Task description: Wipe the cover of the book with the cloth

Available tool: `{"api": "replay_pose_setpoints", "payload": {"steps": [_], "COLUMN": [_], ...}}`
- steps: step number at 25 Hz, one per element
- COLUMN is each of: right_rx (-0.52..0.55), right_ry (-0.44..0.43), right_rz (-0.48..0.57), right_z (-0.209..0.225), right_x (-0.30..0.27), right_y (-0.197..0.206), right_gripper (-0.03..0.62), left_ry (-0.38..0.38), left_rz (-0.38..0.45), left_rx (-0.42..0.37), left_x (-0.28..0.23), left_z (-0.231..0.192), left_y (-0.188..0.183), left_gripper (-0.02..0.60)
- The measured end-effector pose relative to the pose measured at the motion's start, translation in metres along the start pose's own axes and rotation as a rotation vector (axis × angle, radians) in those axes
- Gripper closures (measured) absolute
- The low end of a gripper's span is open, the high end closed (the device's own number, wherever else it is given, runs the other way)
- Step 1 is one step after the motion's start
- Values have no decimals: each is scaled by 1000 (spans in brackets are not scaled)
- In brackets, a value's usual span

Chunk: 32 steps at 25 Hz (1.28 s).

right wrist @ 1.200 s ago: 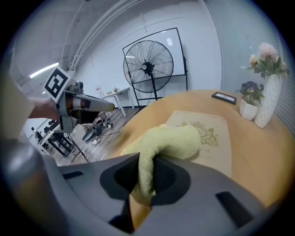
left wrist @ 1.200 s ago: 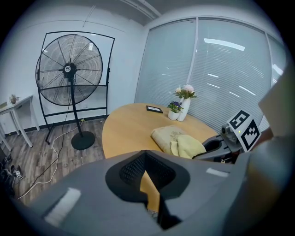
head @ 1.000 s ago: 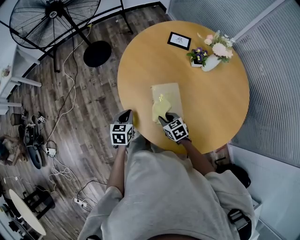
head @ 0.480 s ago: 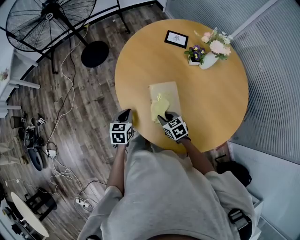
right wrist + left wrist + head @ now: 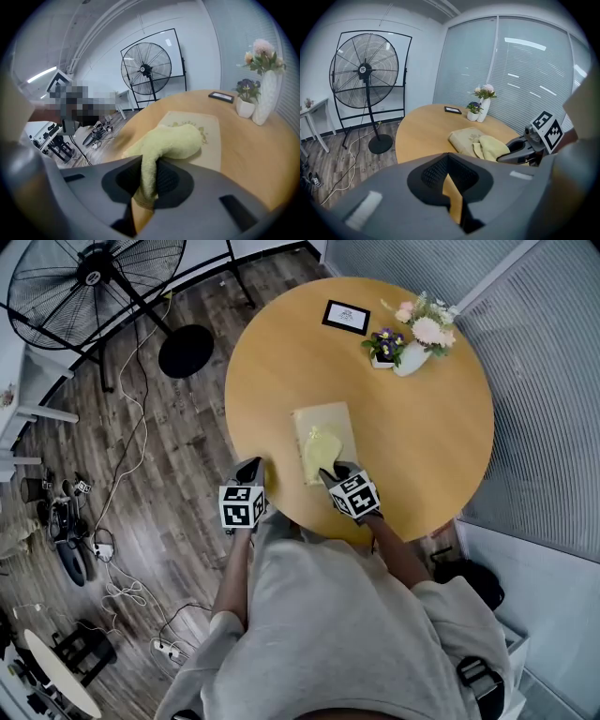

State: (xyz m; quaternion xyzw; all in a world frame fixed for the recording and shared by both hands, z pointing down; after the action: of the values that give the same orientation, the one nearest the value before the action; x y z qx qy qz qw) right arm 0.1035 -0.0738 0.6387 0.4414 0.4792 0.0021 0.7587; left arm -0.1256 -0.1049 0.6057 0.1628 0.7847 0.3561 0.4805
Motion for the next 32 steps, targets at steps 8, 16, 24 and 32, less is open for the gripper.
{"api": "replay_pose_setpoints", "payload": {"steps": [8,16,24,32], "right_rx": [-7,-17,-33,-49], "right_ry": [22,38,55,72], "right_rz": [-1,2,6,6], "right_z": [6,17,28,37], "right_x": [13,20,29,35], "right_y": [2,9,15,21], "right_gripper": [534,534,534,534], "left_ry": [6,14,27,43], "left_rz": [1,-4,-9,-16], "left_rx": [-4,-6,-14,-23], "left_x": [3,-3,-11,-20], "left_z": [6,12,20,27], "left_y": [-3,-4,-6,-9], "left_gripper": [575,575,575,575]}}
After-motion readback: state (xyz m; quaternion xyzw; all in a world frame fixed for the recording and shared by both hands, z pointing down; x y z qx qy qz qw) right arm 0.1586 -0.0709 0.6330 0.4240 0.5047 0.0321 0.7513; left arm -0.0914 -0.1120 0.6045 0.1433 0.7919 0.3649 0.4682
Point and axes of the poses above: the fingertips, and each gripper's own axes: x backward along the fingers, z to its right, y out of its underside, the point moved 8 cm from there along x, backward along the fingers, and after that the axes turned 6 degrees about x, right-handed, at the moved point
